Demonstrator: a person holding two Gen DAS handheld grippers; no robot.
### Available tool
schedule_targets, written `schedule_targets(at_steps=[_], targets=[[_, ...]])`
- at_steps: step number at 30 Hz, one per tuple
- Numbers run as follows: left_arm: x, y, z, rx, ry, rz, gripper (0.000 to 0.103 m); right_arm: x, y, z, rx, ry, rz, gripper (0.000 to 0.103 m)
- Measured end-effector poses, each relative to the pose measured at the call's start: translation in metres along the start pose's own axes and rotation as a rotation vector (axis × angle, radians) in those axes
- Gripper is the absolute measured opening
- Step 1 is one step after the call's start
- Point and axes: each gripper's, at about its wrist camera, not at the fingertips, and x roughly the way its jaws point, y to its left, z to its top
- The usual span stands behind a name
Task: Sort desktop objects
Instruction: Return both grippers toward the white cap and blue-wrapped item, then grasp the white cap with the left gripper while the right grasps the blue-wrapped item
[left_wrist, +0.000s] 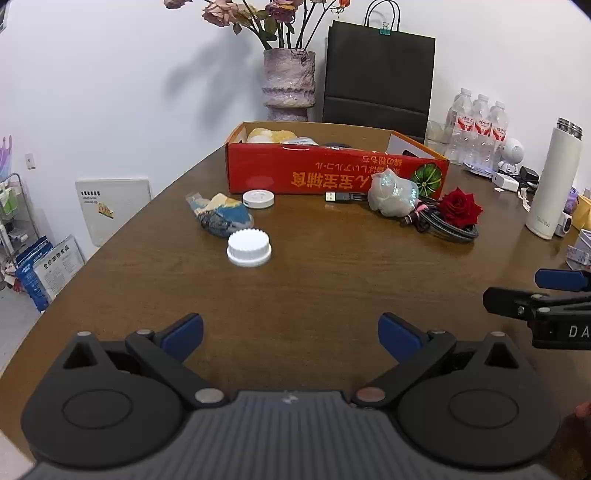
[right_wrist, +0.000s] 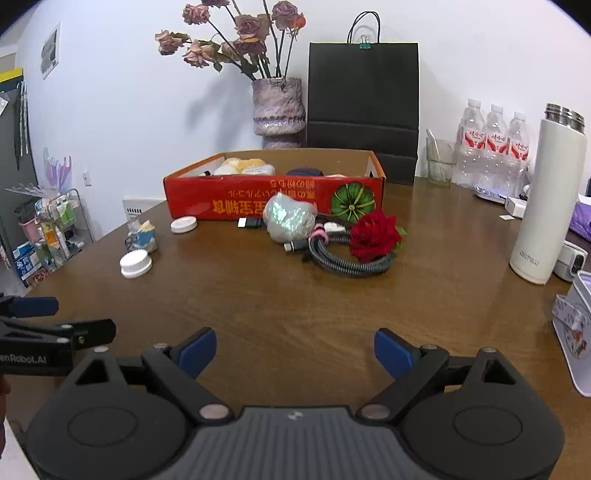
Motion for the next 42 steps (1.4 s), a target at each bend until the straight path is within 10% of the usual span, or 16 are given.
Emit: schedule_targets(at_steps=[14, 18, 25, 30, 35, 37, 42], targets=[[0.081, 0.036, 0.053, -0.070, 0.041, 0.030, 0.073, 0.054, 0.017, 0.030, -0.054, 0.049, 0.032, 0.090], [0.088, 0.043, 0.052, -0.101, 0.040, 0.012, 0.040, 0.069, 0.027, 0.036, -0.088, 0.077, 0.051, 0.088], [0.055, 0.063, 0.042, -0.144, 0.024, -0.064, 0.039, 0.093, 0.064, 0.063, -0.166, 0.073, 0.154, 0.076], [0.026, 0.096, 0.037, -0.176, -0.012, 0.018, 0.039, 0.134, 0.113, 0.095, -0.198, 0.081, 0.356, 0.074], [0.013, 0.120, 0.035, -0.210, -0.022, 0.096, 0.039, 0.188, 0.167, 0.113, -0.239, 0.143, 0.343, 0.055], [0.010, 0.123, 0.034, -0.219, -0.019, 0.102, 0.039, 0.197, 0.178, 0.111, -0.274, 0.164, 0.323, 0.022], [0.006, 0.116, 0.031, -0.216, -0.026, 0.073, 0.039, 0.159, 0.160, 0.094, -0.264, 0.119, 0.288, 0.014]])
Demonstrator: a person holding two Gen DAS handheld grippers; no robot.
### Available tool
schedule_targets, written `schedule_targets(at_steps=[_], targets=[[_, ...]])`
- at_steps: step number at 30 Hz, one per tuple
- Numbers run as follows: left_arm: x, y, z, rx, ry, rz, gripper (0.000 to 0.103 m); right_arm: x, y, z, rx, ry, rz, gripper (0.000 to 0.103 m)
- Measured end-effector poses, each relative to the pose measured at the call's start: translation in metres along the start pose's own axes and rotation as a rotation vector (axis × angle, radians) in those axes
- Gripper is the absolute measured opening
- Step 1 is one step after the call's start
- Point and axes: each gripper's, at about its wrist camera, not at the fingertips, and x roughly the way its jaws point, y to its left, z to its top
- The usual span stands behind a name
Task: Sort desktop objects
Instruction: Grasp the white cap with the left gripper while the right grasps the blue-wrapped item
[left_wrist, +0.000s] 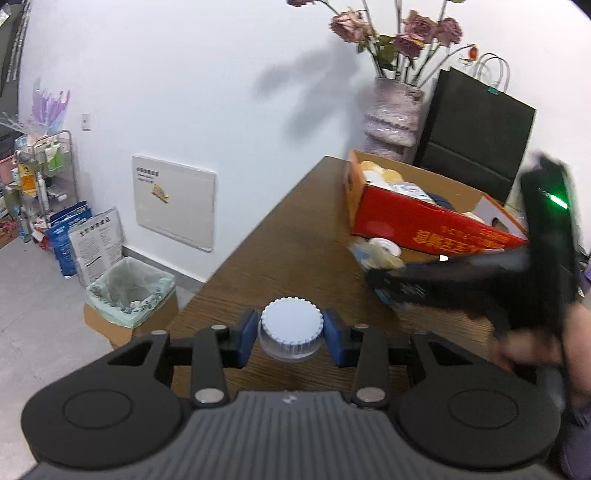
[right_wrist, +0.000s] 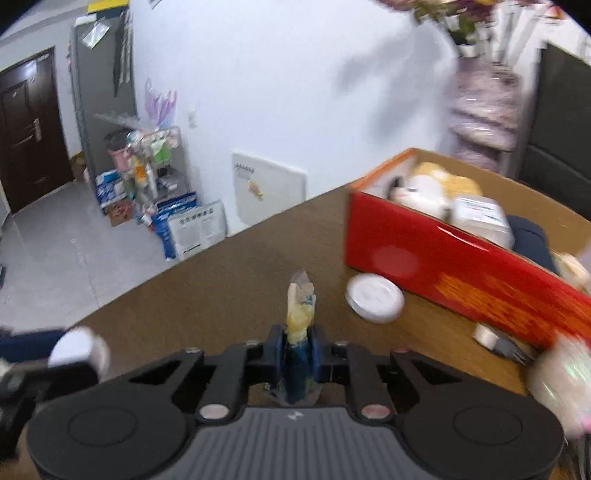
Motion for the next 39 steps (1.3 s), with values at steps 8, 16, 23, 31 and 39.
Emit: schedule_targets(at_steps=[8, 16, 23, 31, 39], targets=[[-0.007, -0.060, -0.015, 0.092, 0.021, -0.156, 0.039, -0.107, -0.055, -0.087, 0.211, -0.034, -0.207, 0.013], [-0.030, -0.116, -0.033, 0.184, 0.019, -0.265, 0.039, -0.178, -0.075, -0.130, 0.284, -0.097, -0.297, 0.013], [-0.034, -0.121, -0.008, 0.205, -0.056, -0.246, 0.039, -0.199, -0.095, -0.107, 0.305, -0.196, -0.247, 0.013], [0.018, -0.122, 0.092, 0.170, -0.143, -0.274, 0.039, -0.185, -0.162, -0.013, 0.300, -0.292, -0.272, 0.013], [0.156, -0.181, 0.191, 0.170, 0.014, -0.328, 0.039, -0.065, -0.242, 0.102, 0.291, -0.111, -0.313, 0.013]])
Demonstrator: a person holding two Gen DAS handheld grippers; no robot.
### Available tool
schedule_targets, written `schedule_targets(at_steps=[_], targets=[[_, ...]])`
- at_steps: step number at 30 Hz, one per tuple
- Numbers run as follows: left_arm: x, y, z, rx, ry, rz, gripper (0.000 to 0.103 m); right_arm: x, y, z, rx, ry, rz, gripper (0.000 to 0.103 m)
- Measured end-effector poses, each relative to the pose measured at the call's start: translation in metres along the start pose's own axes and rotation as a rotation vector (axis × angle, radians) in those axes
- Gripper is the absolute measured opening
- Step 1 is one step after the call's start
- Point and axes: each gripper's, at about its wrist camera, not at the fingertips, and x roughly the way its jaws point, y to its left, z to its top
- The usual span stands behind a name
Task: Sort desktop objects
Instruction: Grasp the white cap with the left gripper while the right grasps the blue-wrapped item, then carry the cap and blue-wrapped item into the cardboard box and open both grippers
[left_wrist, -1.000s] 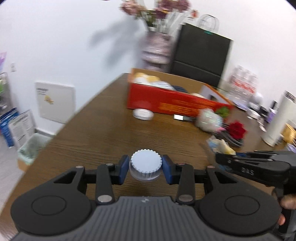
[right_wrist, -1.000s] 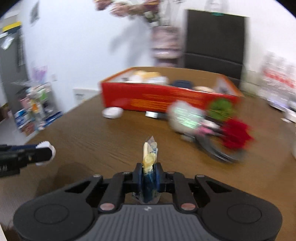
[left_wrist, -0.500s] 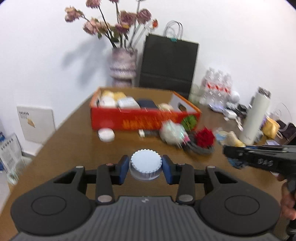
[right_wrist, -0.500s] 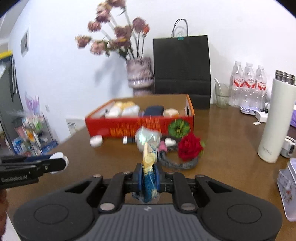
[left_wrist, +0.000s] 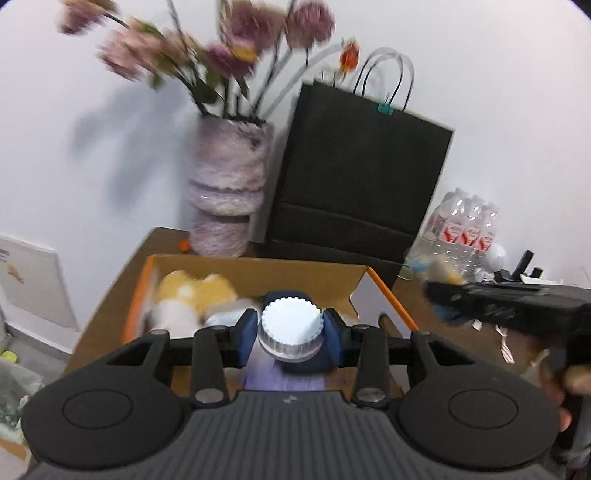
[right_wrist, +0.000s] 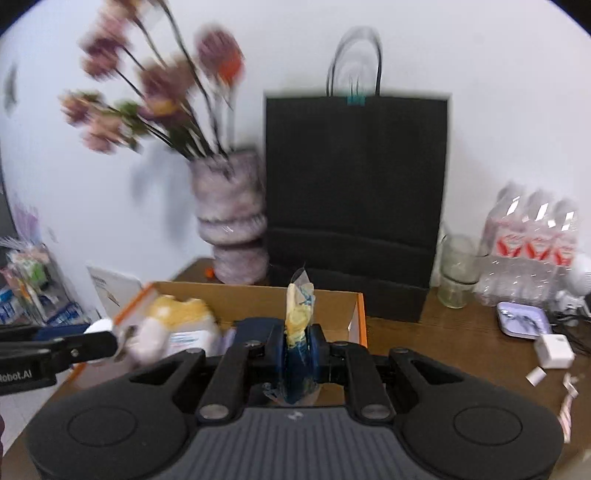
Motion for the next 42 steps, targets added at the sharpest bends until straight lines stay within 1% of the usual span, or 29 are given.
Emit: schedule_targets(at_steps=[1, 3, 5, 7, 8, 10, 12, 13, 14, 15, 16, 17, 19, 20, 21, 24, 27, 31, 34, 36, 38, 40, 42], targets=[[0.021, -0.003, 0.009, 0.015, 0.021, 0.011, 0.039, 0.022, -0.002, 0.008, -0.008, 0.033, -0.007, 0.014], [0.063, -0.007, 0.018, 0.056, 0.056, 0.070, 0.040, 0.067, -0.006, 0.017, -0.033, 0.086, -0.049, 0.014], [0.101, -0.009, 0.019, 0.107, 0.081, 0.116, 0.040, 0.104, -0.008, 0.016, -0.061, 0.151, -0.104, 0.014], [0.130, -0.005, 0.016, 0.130, 0.121, 0.130, 0.040, 0.129, -0.010, 0.013, -0.078, 0.193, -0.112, 0.015], [0.141, -0.002, 0.014, 0.129, 0.134, 0.132, 0.040, 0.139, -0.010, 0.012, -0.083, 0.205, -0.109, 0.019], [0.159, 0.006, 0.014, 0.105, 0.146, 0.146, 0.046, 0.153, -0.010, 0.012, -0.081, 0.219, -0.104, 0.024], [0.164, 0.014, 0.017, 0.072, 0.149, 0.153, 0.052, 0.166, -0.014, 0.015, -0.064, 0.246, -0.098, 0.027], [0.164, 0.018, 0.021, 0.057, 0.140, 0.152, 0.055, 0.169, -0.015, 0.017, -0.061, 0.250, -0.099, 0.038], [0.161, 0.021, 0.024, 0.044, 0.126, 0.153, 0.061, 0.170, -0.016, 0.021, -0.055, 0.250, -0.095, 0.051], [0.156, 0.024, 0.027, 0.037, 0.114, 0.156, 0.068, 0.167, -0.018, 0.024, -0.043, 0.242, -0.078, 0.059], [0.151, 0.026, 0.031, 0.036, 0.108, 0.161, 0.072, 0.162, -0.022, 0.027, -0.022, 0.230, -0.052, 0.068], [0.147, 0.028, 0.035, 0.038, 0.110, 0.167, 0.079, 0.155, -0.026, 0.030, 0.011, 0.218, -0.027, 0.074], [0.136, 0.030, 0.044, 0.031, 0.117, 0.186, 0.086, 0.143, -0.030, 0.037, 0.072, 0.212, -0.009, 0.076], [0.130, 0.030, 0.048, 0.020, 0.119, 0.198, 0.093, 0.138, -0.031, 0.041, 0.092, 0.216, -0.006, 0.077], [0.119, 0.029, 0.052, 0.004, 0.118, 0.209, 0.098, 0.132, -0.032, 0.043, 0.106, 0.221, 0.002, 0.077], [0.096, 0.028, 0.060, -0.025, 0.129, 0.228, 0.102, 0.106, -0.030, 0.050, 0.120, 0.238, 0.016, 0.078], [0.066, 0.018, 0.065, -0.001, 0.149, 0.251, 0.103, 0.069, -0.021, 0.058, 0.102, 0.220, 0.002, 0.081], [0.013, 0.008, 0.066, 0.042, 0.136, 0.287, 0.103, 0.012, -0.018, 0.072, 0.092, 0.214, 0.034, 0.088], [-0.029, -0.002, 0.066, 0.076, 0.122, 0.314, 0.103, -0.029, -0.009, 0.073, 0.059, 0.192, 0.014, 0.093], [-0.054, -0.007, 0.065, 0.083, 0.119, 0.307, 0.103, -0.051, -0.004, 0.068, 0.036, 0.184, -0.008, 0.093], [-0.077, -0.011, 0.059, 0.070, 0.105, 0.294, 0.103, -0.069, -0.001, 0.059, 0.035, 0.181, -0.001, 0.093], [-0.100, -0.012, 0.039, 0.007, 0.046, 0.305, 0.103, -0.083, 0.003, 0.042, 0.054, 0.173, 0.021, 0.093], [-0.121, -0.012, 0.009, -0.046, -0.017, 0.294, 0.103, -0.101, 0.005, 0.013, 0.073, 0.126, 0.054, 0.094]])
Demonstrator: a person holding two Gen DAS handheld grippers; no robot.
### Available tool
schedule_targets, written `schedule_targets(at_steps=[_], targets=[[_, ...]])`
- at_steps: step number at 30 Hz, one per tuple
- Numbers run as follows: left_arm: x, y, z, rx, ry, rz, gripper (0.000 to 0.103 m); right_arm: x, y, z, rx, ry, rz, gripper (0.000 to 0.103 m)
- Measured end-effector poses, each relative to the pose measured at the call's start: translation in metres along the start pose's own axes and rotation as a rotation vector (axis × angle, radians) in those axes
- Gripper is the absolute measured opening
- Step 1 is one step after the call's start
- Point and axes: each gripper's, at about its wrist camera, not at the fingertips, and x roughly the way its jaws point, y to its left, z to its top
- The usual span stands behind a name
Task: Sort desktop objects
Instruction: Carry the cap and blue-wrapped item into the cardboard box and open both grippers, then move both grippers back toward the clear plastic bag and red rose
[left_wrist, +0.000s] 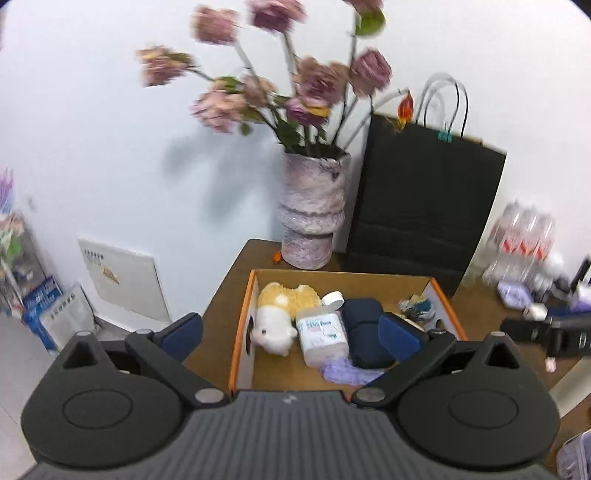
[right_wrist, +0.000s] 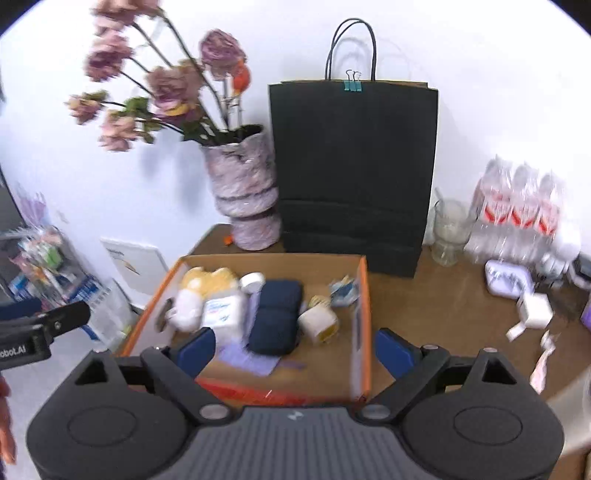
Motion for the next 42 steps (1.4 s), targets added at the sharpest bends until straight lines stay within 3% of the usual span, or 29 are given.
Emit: schedule_targets(at_steps=[3, 6, 10, 13, 16, 18, 21, 27, 30, 37, 42], targets=[[-0.017, 0.006, -0.054, -0.018, -0.020, -0.033, 0.103, -0.013, -0.001, -0.060, -0.055, -0.099, 0.014, 0.095], [-0.028, 0.006, -0.110, 0.022, -0.016, -0.002, 0.103, -0.018, -0.006, -0.112, -0.033, -0.121, -0.028, 0.095], [-0.038, 0.006, -0.176, -0.014, 0.014, -0.002, 0.103, -0.026, -0.009, -0.178, -0.019, -0.159, -0.024, 0.095], [-0.048, 0.006, -0.215, -0.003, 0.032, 0.008, 0.103, -0.029, -0.005, -0.224, -0.014, -0.134, -0.066, 0.095], [-0.061, 0.007, -0.242, 0.024, -0.057, 0.027, 0.103, -0.035, 0.009, -0.259, -0.078, -0.123, -0.071, 0.095], [-0.063, 0.006, -0.255, 0.034, -0.067, 0.078, 0.103, -0.039, 0.020, -0.278, -0.134, -0.144, -0.092, 0.095], [-0.069, 0.004, -0.268, 0.085, -0.087, 0.070, 0.103, -0.043, 0.029, -0.296, -0.170, -0.166, -0.099, 0.096], [-0.077, -0.005, -0.282, 0.152, -0.101, 0.037, 0.103, -0.049, 0.030, -0.313, -0.104, -0.135, -0.020, 0.102], [-0.075, -0.009, -0.291, 0.172, -0.100, 0.051, 0.103, -0.055, 0.028, -0.320, -0.079, -0.160, -0.020, 0.102], [-0.070, -0.017, -0.305, 0.265, -0.071, 0.015, 0.103, -0.049, 0.017, -0.321, -0.006, -0.145, 0.003, 0.103], [-0.070, -0.022, -0.310, 0.303, -0.091, 0.030, 0.103, -0.044, 0.002, -0.316, 0.081, -0.126, 0.023, 0.103]])
